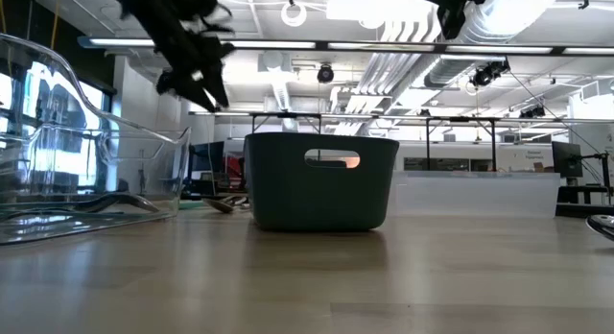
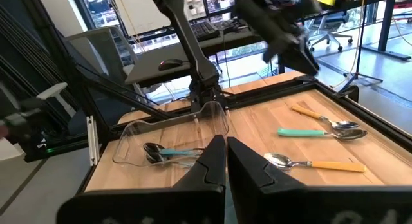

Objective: Sort silverware by color (type)
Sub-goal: Put the light blue spoon into the blue bin

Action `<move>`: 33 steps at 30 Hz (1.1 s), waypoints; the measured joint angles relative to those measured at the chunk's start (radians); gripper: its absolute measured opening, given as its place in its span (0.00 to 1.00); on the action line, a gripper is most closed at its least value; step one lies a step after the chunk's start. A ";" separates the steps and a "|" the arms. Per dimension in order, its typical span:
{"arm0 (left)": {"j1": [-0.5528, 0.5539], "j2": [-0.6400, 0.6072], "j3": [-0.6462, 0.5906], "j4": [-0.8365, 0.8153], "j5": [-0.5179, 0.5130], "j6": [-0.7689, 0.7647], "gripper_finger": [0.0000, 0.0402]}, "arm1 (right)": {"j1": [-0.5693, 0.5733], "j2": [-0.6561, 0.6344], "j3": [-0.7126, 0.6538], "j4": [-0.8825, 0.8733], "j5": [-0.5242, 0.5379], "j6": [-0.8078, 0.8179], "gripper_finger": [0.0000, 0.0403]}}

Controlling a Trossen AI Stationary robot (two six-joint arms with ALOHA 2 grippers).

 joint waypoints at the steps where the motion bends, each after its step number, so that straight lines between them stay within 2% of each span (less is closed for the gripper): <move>1: 0.024 0.043 0.014 0.000 0.028 0.015 0.40 | 0.000 0.000 0.000 -0.004 0.000 0.005 0.00; 4: 0.084 0.174 0.051 -0.005 0.072 0.041 0.40 | 0.000 0.000 0.000 -0.029 0.000 0.028 0.00; 9: 0.134 0.365 0.097 -0.005 0.079 0.051 0.40 | 0.000 0.000 0.000 -0.061 -0.005 0.052 0.00; 16: 0.142 0.539 0.127 0.010 0.080 0.079 0.40 | 0.000 0.000 0.000 -0.116 0.000 0.058 0.00; 25: 0.142 0.635 0.140 0.023 0.068 0.087 0.40 | 0.000 0.000 0.000 -0.149 0.009 0.076 0.00; 33: 0.140 0.643 0.142 0.023 0.065 0.087 0.38 | 0.000 0.000 0.000 -0.156 0.041 0.076 0.00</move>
